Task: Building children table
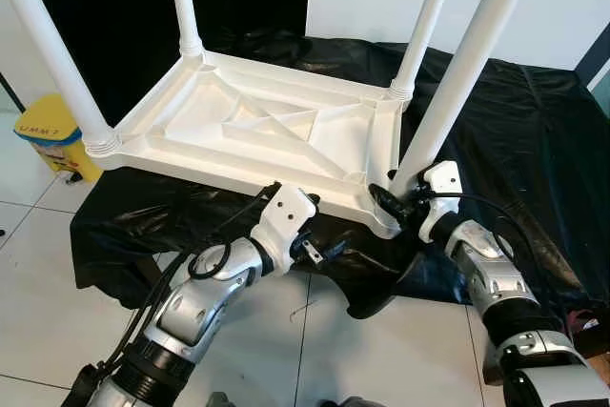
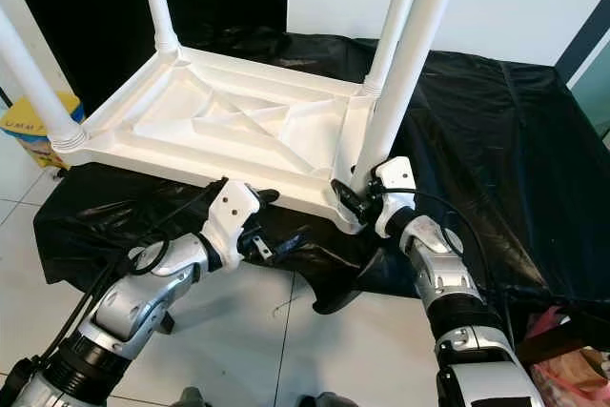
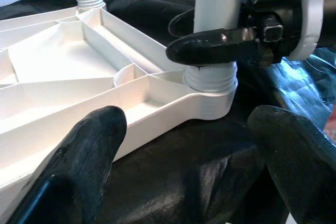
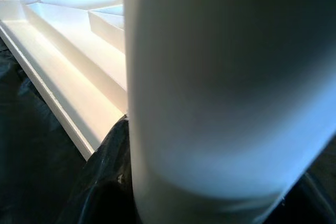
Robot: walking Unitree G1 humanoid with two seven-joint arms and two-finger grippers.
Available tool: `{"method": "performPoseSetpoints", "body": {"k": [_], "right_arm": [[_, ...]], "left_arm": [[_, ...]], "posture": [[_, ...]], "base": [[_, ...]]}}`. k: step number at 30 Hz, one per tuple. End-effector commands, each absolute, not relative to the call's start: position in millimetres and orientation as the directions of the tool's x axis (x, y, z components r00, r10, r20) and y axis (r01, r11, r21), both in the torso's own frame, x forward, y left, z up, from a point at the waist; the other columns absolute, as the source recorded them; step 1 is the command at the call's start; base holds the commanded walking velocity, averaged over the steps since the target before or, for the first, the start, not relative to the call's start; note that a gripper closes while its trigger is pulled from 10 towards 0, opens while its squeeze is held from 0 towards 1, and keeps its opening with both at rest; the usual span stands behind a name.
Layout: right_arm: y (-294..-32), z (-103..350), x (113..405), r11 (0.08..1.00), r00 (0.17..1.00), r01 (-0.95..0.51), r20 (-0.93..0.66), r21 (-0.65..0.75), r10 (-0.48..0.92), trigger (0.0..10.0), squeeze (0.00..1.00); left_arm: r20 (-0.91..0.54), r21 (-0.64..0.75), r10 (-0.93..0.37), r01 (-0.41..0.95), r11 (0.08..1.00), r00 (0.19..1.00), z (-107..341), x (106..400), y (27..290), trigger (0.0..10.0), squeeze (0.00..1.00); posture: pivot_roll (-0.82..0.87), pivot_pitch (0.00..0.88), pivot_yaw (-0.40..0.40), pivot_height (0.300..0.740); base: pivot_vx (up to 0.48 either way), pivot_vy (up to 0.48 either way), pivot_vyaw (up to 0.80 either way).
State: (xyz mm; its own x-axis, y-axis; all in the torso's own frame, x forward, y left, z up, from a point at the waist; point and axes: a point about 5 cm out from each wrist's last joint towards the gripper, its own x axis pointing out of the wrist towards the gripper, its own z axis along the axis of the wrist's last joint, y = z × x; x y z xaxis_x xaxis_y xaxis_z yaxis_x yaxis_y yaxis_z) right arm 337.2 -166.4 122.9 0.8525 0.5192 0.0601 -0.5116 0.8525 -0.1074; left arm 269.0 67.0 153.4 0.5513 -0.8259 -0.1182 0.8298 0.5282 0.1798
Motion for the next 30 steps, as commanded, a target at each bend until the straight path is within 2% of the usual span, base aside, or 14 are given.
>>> {"method": "performPoseSetpoints", "body": {"k": [1, 6, 12, 15, 18, 23, 30], "right_arm": [[-171, 110, 335, 0.886, 0.890, -0.453, 0.008, -0.098, 0.456, 10.0, 0.00], [-169, 105, 333, 0.939, 0.942, -0.333, 0.014, -0.084, 0.335, 10.0, 0.00], [-166, 102, 330, 0.961, 0.961, -0.272, 0.029, -0.058, 0.274, 10.0, 0.00], [-158, 96, 323, 0.992, 0.992, -0.122, 0.029, -0.016, 0.122, 10.0, 0.00], [-156, 95, 322, 0.996, 0.996, -0.085, 0.029, -0.006, 0.085, 10.0, 0.00], [-148, 95, 316, 0.996, 0.996, 0.084, 0.032, 0.025, -0.085, 10.0, 0.00], [-128, 93, 309, 0.996, 0.997, 0.071, 0.022, 0.058, -0.072, 10.0, 0.00]], "left_arm": [[-0.133, 0.163, -0.857, 0.864, 0.477, 0.498, 153, 264, 66, 10.0, 0.00], [-0.137, 0.164, -0.853, 0.861, 0.481, 0.503, 152, 263, 68, 10.0, 0.00], [-0.141, 0.166, -0.850, 0.859, 0.485, 0.507, 152, 264, 68, 10.0, 0.00], [-0.140, 0.161, -0.850, 0.859, 0.486, 0.507, 152, 264, 69, 10.0, 0.00], [-0.136, 0.156, -0.852, 0.860, 0.485, 0.505, 153, 264, 69, 10.0, 0.00], [-0.136, 0.147, -0.856, 0.865, 0.480, 0.498, 152, 262, 68, 10.0, 0.00], [-0.128, 0.138, -0.853, 0.861, 0.489, 0.505, 153, 263, 69, 10.0, 0.00]], "posture": [[0.08, 0.075, -0.109, 0.740], [0.08, 0.071, -0.110, 0.740], [0.08, 0.068, -0.108, 0.740], [0.07, 0.067, -0.103, 0.740], [0.07, 0.066, -0.101, 0.740], [0.06, 0.066, -0.100, 0.740], [0.06, 0.061, -0.101, 0.740]], "base": [[0.000, 0.000, 0.00], [0.000, 0.000, 0.00], [0.000, 0.000, 0.00], [0.000, 0.000, 0.00], [0.000, 0.000, 0.00], [0.000, 0.000, 0.00], [0.000, 0.000, 0.00]]}}
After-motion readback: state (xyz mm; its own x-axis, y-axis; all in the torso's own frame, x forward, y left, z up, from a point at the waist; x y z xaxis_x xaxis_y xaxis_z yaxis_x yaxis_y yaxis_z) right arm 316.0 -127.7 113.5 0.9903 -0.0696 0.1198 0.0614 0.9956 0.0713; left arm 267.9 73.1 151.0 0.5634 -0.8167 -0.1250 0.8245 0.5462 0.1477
